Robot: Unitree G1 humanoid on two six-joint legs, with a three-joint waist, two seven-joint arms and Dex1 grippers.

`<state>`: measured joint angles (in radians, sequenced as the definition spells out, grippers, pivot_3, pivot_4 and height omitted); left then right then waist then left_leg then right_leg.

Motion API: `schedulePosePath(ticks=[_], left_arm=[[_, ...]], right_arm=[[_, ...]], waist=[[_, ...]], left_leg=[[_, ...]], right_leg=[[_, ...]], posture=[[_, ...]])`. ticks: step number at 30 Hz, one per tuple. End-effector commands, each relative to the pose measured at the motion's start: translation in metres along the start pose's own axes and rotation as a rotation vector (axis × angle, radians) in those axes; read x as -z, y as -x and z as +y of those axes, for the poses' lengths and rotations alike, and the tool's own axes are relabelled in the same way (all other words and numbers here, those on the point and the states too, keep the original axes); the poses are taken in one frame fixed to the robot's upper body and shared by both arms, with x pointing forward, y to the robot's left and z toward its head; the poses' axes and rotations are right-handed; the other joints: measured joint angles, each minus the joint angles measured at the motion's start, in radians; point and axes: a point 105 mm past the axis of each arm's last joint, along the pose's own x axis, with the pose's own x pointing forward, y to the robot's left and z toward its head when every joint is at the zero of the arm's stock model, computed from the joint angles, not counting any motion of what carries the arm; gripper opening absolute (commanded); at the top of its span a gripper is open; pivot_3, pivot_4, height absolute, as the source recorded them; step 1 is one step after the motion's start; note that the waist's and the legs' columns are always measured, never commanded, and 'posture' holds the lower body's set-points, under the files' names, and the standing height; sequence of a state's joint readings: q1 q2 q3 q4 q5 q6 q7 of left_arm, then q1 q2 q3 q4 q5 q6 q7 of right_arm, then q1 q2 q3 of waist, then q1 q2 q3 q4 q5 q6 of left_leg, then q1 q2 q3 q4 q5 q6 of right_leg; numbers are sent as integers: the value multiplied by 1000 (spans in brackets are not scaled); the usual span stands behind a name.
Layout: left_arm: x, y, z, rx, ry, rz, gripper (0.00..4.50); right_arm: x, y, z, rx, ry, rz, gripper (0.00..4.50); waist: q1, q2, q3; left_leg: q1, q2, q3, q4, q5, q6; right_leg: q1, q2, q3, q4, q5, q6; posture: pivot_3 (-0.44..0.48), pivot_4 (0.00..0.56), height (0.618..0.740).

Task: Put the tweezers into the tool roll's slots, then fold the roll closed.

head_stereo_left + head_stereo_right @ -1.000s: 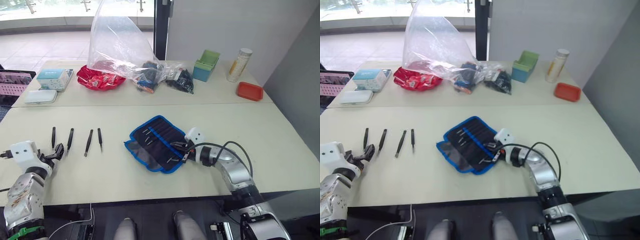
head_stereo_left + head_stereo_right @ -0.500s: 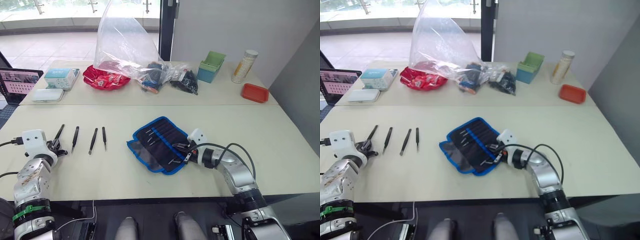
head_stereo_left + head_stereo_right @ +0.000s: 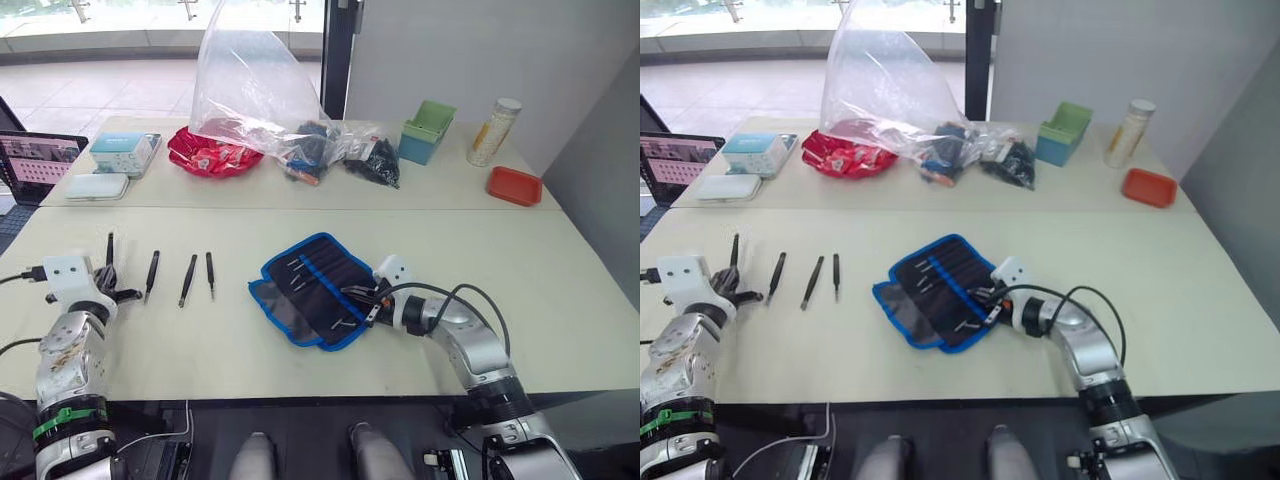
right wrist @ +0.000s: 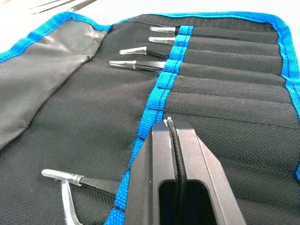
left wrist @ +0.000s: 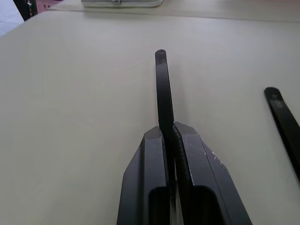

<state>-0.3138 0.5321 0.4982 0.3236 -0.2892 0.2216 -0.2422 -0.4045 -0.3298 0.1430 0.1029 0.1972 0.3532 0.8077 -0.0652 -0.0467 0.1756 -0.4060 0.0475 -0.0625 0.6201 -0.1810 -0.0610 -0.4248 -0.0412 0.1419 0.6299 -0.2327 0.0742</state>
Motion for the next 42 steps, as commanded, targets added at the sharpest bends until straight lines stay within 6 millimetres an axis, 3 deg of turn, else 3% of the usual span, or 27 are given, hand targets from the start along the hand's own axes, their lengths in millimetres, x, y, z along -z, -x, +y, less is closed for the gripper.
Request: schedulePosePath(ticks=[1, 3, 8, 11, 15, 21, 26, 34, 42], left_arm=[[-55, -1, -46, 232, -78, -193, 7], [-62, 5, -88, 449, -231, -226, 7], [-65, 23, -148, 806, -301, -220, 7], [-57, 37, -174, 996, -333, -156, 7], [-42, 58, -201, 1209, -410, -27, 7], [-27, 66, -215, 1306, -488, 124, 7], [-18, 66, -212, 1315, -538, 212, 7], [-9, 67, -203, 1286, -576, 319, 7], [0, 77, -210, 1337, -569, 336, 7]], right_arm=[[-28, 6, -3, 32, 54, -95, 0], [-41, 6, 5, 16, 69, -135, 0], [-56, 9, 8, 55, 85, -172, 0], [-54, 11, 9, 77, 83, -161, 0], [-33, 15, 7, 123, 69, -97, 0], [-4, 12, 4, 171, 33, -20, 0], [12, 10, 5, 185, 4, 21, 0], [21, 10, 5, 188, -4, 48, 0], [28, 8, 5, 174, -3, 85, 0]], waist=[[1, 0, 0], [0, 0, 0], [-6, 0, 0], [-10, 0, 0], [-6, 0, 0], [-8, 1, 1], [-8, 1, 1], [-6, 1, 1], [-6, 1, 1]], left_leg=[[-1, 0, 0, 0, 0, 0], [-1, 0, 0, 0, 0, 0], [-1, 0, 0, 0, 0, 0], [0, 0, 0, 0, 0, 0], [-1, 0, 0, -1, 0, 0], [0, 0, 0, 0, 0, 0], [0, 0, 0, 0, 0, 0], [0, 0, 0, 1, 0, 0], [0, 0, 0, 3, 0, 0]], right_leg=[[0, 0, 0, 0, 0, 0], [0, 0, 0, -1, 0, 0], [0, 0, 0, -1, 0, 0], [-1, 0, 0, -1, 0, 0], [-1, 0, 1, -1, 0, 0], [-1, 0, 1, 0, 0, 0], [0, 0, 1, 0, 0, 0], [0, 0, 1, 0, 0, 0], [1, 0, 1, 1, 0, 0]], posture=[[0, 150, 733], [0, 150, 733], [0, 150, 733], [0, 150, 733], [0, 150, 733], [0, 150, 733], [0, 150, 733], [0, 150, 733], [0, 150, 733]])
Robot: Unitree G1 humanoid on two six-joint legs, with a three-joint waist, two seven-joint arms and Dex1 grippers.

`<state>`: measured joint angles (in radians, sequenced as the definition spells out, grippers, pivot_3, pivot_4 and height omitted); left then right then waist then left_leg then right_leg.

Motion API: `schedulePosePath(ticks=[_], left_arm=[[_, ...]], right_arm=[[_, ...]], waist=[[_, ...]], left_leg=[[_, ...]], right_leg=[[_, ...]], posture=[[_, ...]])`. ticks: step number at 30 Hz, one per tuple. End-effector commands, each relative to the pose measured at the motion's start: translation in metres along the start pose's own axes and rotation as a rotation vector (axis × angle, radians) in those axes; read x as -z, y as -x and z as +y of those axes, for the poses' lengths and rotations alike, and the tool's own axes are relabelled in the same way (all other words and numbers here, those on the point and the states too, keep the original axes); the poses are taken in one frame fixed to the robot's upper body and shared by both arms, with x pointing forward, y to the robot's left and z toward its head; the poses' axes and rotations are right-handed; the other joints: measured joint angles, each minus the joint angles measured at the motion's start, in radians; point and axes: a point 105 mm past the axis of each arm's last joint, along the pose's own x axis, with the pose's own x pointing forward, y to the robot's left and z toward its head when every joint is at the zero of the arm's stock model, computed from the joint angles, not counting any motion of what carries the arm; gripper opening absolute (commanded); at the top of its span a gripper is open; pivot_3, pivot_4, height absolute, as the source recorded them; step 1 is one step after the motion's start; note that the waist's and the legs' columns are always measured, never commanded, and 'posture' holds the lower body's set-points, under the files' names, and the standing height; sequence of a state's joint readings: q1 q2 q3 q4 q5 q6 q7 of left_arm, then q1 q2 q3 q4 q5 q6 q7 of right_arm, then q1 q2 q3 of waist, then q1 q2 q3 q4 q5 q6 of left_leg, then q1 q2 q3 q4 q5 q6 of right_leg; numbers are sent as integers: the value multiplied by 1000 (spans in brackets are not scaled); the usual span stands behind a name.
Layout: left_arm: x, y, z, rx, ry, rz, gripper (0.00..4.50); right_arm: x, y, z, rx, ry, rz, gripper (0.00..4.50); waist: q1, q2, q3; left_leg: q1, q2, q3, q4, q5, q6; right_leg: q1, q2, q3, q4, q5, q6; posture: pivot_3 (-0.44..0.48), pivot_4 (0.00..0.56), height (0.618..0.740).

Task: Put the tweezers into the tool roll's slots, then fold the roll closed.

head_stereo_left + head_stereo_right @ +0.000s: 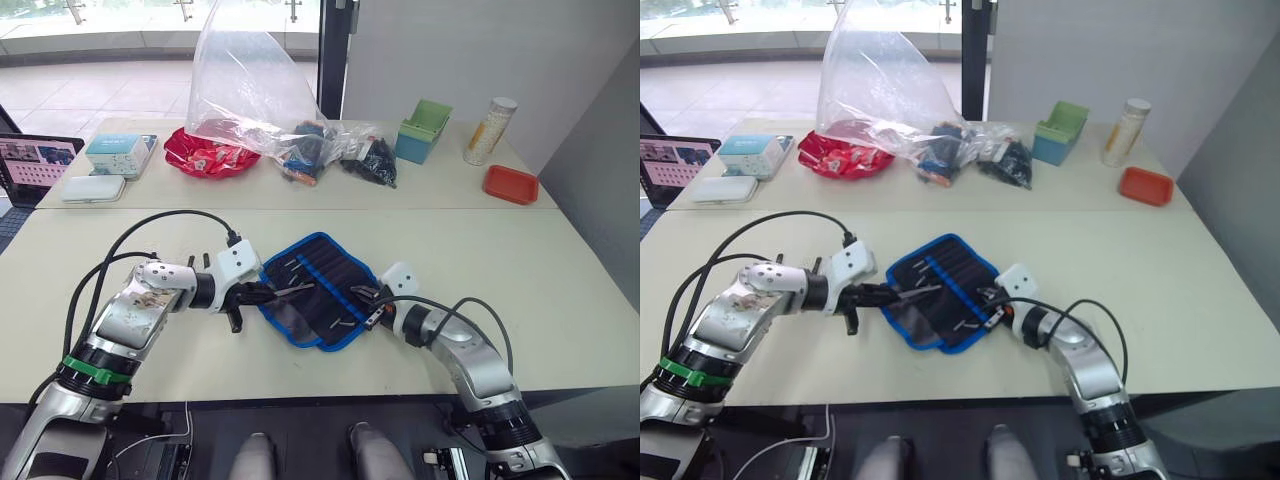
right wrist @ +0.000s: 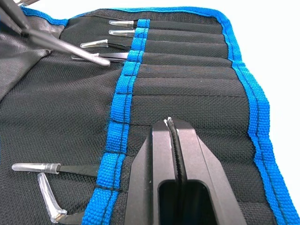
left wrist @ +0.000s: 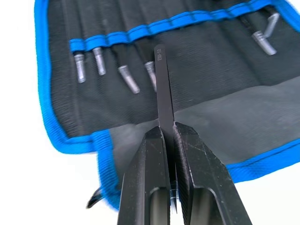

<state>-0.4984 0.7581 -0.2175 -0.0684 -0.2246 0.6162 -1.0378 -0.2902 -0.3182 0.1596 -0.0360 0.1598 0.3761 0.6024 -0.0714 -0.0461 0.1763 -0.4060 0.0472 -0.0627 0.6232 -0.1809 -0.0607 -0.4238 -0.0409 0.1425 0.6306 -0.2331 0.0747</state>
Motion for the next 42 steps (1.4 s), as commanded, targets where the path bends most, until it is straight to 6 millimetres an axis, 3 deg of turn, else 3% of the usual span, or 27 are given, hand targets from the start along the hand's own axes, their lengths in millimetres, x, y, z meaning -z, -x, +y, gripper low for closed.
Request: schedulePosePath(ticks=[1, 15, 29, 42], left_arm=[[-8, -3, -6, 21, -35, -17, 7], [-24, -40, 1, -57, 0, -60, 7], [-26, -26, 8, -78, -42, -28, 7], [-40, -48, 8, -101, -72, -72, 7]], right_arm=[[20, 0, 3, -9, -11, 77, 0], [24, 1, 1, -8, -15, 99, 0], [27, 0, 3, -22, -18, 110, 0], [29, -1, 4, -27, -18, 123, 0]], waist=[[0, 0, 0], [8, 0, 0], [2, 0, 0], [2, 0, 0]], left_leg=[[0, 0, 0, 0, 0, 0], [1, -1, 0, 5, 0, 0], [1, -1, 0, 5, 0, 0], [1, -1, 0, 5, 0, 0]], right_leg=[[0, 0, 0, 0, 0, 0], [4, 0, 0, 1, 1, 1], [3, 0, 0, 1, 1, 2], [3, 0, 0, 2, 1, 2]], posture=[[0, 150, 733], [0, 150, 733], [0, 150, 733], [0, 150, 733]])
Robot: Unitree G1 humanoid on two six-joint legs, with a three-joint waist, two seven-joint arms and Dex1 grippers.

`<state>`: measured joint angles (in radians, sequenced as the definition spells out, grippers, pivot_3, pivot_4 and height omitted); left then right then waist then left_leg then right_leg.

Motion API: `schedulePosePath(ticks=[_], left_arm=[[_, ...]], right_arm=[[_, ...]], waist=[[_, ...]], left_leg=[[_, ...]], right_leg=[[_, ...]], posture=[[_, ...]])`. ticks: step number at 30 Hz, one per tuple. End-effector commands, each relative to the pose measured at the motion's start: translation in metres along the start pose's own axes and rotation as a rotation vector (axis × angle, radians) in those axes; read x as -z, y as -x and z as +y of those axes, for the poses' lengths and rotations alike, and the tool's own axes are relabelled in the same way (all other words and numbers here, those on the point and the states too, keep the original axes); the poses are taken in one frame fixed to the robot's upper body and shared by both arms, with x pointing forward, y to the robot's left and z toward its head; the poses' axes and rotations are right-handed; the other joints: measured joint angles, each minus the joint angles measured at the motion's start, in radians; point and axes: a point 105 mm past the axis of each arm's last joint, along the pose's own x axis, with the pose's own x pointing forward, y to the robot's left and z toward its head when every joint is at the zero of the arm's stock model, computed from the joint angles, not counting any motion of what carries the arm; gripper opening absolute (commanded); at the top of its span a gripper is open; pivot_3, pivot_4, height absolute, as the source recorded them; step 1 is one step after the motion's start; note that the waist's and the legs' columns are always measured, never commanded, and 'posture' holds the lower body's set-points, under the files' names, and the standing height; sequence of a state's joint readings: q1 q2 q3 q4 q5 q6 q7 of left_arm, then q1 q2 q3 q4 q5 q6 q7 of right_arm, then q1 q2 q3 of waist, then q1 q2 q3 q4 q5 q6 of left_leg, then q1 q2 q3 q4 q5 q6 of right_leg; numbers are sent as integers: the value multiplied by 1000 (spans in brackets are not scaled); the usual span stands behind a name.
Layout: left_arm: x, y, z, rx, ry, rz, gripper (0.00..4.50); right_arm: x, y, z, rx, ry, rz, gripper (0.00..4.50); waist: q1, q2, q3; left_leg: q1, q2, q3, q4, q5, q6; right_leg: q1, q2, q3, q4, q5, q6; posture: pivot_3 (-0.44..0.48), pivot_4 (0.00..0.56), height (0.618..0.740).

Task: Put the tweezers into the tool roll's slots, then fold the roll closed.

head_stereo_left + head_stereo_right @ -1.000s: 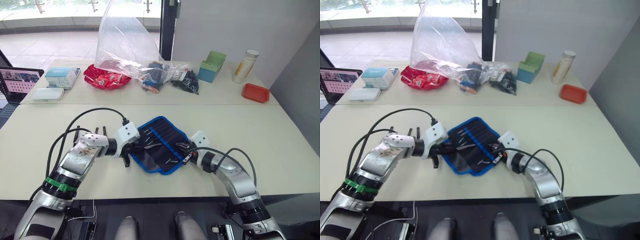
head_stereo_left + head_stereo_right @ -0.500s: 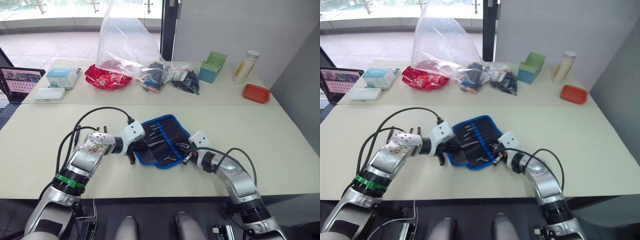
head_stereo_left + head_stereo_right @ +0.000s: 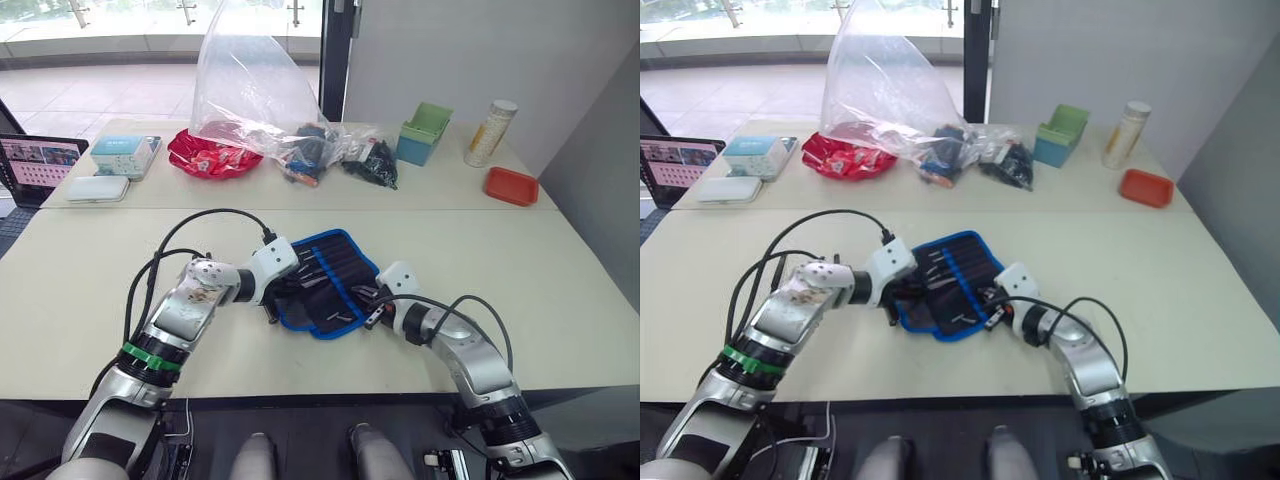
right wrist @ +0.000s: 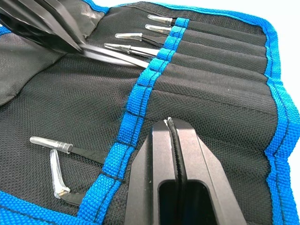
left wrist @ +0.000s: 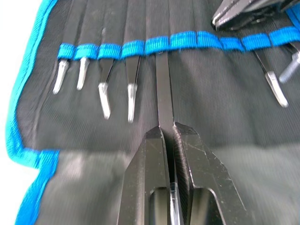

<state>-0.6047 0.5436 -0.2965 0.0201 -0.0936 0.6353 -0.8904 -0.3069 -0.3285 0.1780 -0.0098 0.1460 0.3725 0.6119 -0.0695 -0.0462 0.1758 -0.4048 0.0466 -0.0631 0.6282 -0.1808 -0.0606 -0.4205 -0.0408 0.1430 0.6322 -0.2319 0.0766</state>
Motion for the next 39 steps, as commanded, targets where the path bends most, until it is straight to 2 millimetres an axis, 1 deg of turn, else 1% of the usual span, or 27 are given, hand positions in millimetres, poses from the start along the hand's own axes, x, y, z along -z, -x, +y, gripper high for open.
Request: schedulePosePath(ticks=[1, 5, 8, 12, 13, 16, 20, 24, 28, 33, 39], left_arm=[[-16, -2, 4, -12, -55, -43, 7], [-22, -16, -1, 21, -73, -57, 7], [-25, -28, -1, 31, -133, -42, 7], [-38, -44, -4, 68, -189, -61, 7], [-39, -46, -4, 71, -194, -63, 7], [-42, -60, -3, 66, -215, -58, 7], [-45, -72, -3, 49, -178, -65, 7], [-39, -72, 2, 24, -116, -48, 7], [-24, -62, 19, -65, -41, -3, 7], [-17, -49, 33, -150, 48, -3, 7], [-14, -42, 26, -148, 123, 2, 7]], right_arm=[[26, 1, 4, -13, -37, 98, 0], [26, 1, 4, -15, -35, 100, 0], [26, 0, 4, -16, -34, 99, 0], [25, 0, 4, -20, -32, 99, 0], [25, 0, 4, -20, -31, 99, 0], [26, 1, 4, -15, -30, 102, 0], [26, 3, 3, -7, -30, 102, 0], [27, 4, 2, 1, -30, 102, 0], [27, 5, 1, 7, -30, 104, 0], [28, 5, -2, 10, -26, 109, 0], [28, 2, -6, 5, -14, 113, 0]], waist=[[0, 0, 0], [0, 0, 0], [0, 0, 0], [1, 0, 0], [1, 0, 0], [1, 0, 0], [10, 0, 0], [17, 0, 0], [15, 0, 0], [0, 0, -1], [-16, 0, -1]], left_leg=[[0, 0, 0, 0, 0, 0], [0, 0, 0, 0, 0, 0], [0, 0, 0, 1, 0, 0], [0, -1, 0, 1, 0, 0], [0, -1, 0, 1, 0, 0], [0, -1, 0, 0, 0, 0], [0, -2, -2, 2, 0, 0], [0, -3, -2, 6, 0, 0], [1, -3, -3, 7, 0, 1], [3, -3, -3, 6, 1, 1], [7, -3, -2, 5, 1, 1]], right_leg=[[0, 0, 0, 0, 0, 0], [0, 0, 0, 0, 0, 0], [1, 0, 0, 0, 0, 0], [1, 0, 0, 0, 0, 0], [1, 0, 0, 0, 0, 0], [1, 0, 0, 0, 0, 0], [3, 0, 1, -1, 0, 1], [7, 0, 2, -2, 1, 2], [8, 0, 2, -3, 0, 2], [10, 0, 2, -3, 0, 2], [12, 0, 2, -3, 0, 2]], posture=[[0, 150, 733], [0, 150, 733], [0, 150, 733], [0, 150, 733], [0, 150, 733], [0, 150, 733], [0, 150, 733], [0, 150, 733], [0, 150, 733], [0, 150, 733], [0, 150, 733]])
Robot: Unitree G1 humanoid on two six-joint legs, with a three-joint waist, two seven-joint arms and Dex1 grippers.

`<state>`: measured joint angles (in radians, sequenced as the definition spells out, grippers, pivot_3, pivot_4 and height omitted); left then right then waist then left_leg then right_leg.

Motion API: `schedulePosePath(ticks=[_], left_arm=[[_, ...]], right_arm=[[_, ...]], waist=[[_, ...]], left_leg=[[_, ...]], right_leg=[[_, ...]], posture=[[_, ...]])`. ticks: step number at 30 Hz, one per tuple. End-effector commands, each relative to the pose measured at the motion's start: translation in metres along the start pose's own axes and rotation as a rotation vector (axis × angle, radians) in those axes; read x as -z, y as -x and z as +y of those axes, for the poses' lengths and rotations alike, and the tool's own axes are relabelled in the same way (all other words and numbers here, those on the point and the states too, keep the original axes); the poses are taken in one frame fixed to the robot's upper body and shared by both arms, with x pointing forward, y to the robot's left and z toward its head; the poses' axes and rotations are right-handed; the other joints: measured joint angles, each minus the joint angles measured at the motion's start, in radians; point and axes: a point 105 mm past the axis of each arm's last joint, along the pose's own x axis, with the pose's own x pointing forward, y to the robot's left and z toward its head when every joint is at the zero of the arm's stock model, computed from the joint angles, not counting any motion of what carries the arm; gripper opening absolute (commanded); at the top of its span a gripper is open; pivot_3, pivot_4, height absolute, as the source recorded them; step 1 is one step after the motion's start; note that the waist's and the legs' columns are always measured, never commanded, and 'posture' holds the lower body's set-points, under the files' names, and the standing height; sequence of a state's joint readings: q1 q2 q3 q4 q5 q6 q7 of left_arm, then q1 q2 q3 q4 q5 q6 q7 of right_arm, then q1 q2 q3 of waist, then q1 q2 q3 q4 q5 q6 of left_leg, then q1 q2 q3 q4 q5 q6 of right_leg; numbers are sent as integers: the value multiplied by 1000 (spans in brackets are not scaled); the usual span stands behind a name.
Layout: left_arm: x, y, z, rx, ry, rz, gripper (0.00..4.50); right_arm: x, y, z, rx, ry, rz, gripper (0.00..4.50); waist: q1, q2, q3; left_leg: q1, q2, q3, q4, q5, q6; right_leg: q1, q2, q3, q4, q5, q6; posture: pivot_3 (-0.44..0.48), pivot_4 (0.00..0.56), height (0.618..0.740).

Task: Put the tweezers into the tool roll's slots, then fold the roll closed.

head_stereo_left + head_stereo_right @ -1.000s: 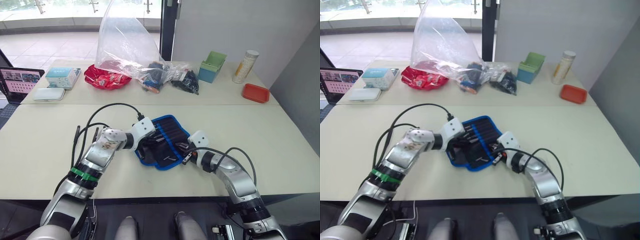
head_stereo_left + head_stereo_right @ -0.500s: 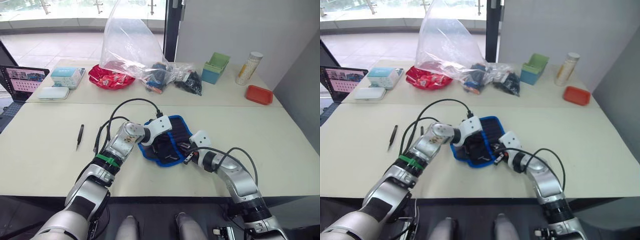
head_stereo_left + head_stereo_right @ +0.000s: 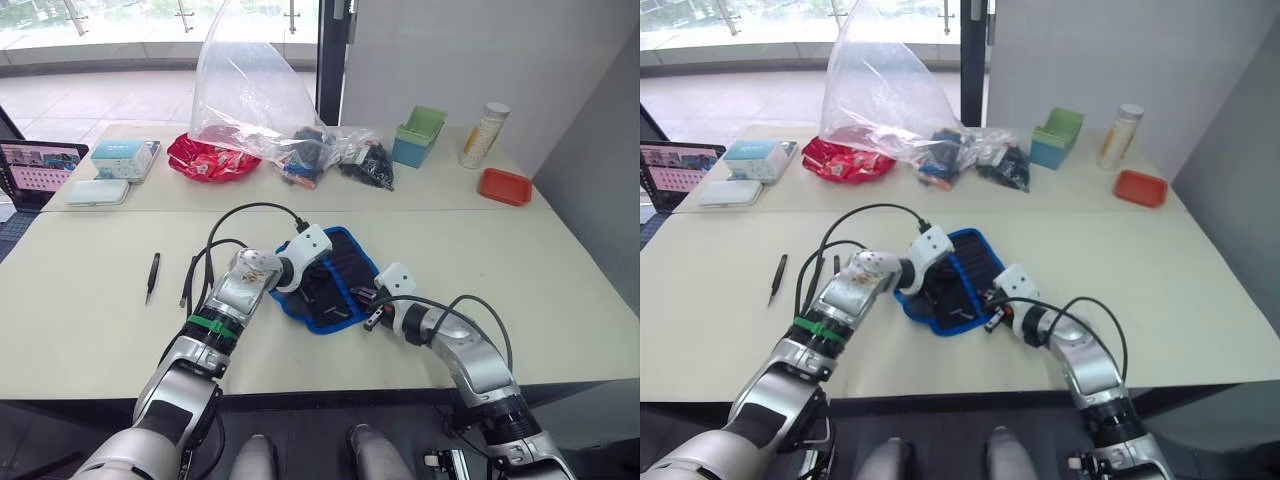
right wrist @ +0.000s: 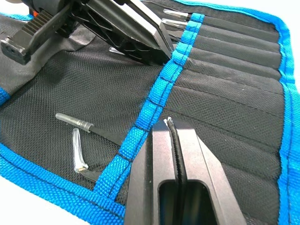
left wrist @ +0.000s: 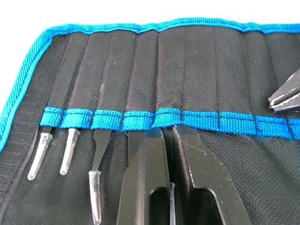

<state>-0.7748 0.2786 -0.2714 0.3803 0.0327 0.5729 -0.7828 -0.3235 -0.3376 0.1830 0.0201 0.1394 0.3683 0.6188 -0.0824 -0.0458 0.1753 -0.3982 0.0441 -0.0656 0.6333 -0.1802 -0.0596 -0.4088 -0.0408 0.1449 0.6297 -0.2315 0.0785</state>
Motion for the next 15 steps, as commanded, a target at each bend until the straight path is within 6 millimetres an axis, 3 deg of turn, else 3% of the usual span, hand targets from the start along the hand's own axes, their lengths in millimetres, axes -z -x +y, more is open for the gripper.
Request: schedulePosePath(ticks=[1, 3, 4, 10, 13, 15], left_arm=[[4, 15, 17, -105, 21, 36, 7], [7, 21, 23, -145, 20, 58, 7], [6, 24, 25, -156, 36, 52, 775], [-1, 54, 33, -182, 65, 17, 2654], [1, 79, 49, -227, 50, 46, 3648], [-10, 102, 62, -256, 86, -27, 4322]], right_arm=[[25, 2, -3, 5, -20, 94, 0], [24, 1, -5, 4, -16, 94, 0], [24, 1, -6, 4, -15, 94, 0], [17, -1, -10, 8, 6, 56, 0], [14, -2, -11, 1, 8, 40, 0], [12, -2, -11, 0, 10, 25, 0]], waist=[[-5, 0, 0], [-14, 0, 0], [-16, 0, 0], [-18, 0, 0], [-20, 0, 0], [-18, 0, 0]], left_leg=[[0, 0, 0, 0, 0, 0], [0, 0, 0, 0, 0, 0], [0, 0, 0, 0, 0, 0], [1, 0, 0, -2, 0, 0], [1, 0, 0, -3, 0, 0], [1, 0, 0, -4, 0, 0]], right_leg=[[0, 0, 0, 0, 0, 0], [0, 0, 0, 0, 0, 0], [0, 0, 0, 0, 0, 0], [0, 0, 0, 0, 0, 0], [-1, 0, 0, 0, 0, 0], [-1, 0, 0, 0, 0, 0]], posture=[[0, 150, 733], [0, 150, 733], [0, 150, 733], [0, 150, 733], [0, 150, 733], [0, 150, 733]])
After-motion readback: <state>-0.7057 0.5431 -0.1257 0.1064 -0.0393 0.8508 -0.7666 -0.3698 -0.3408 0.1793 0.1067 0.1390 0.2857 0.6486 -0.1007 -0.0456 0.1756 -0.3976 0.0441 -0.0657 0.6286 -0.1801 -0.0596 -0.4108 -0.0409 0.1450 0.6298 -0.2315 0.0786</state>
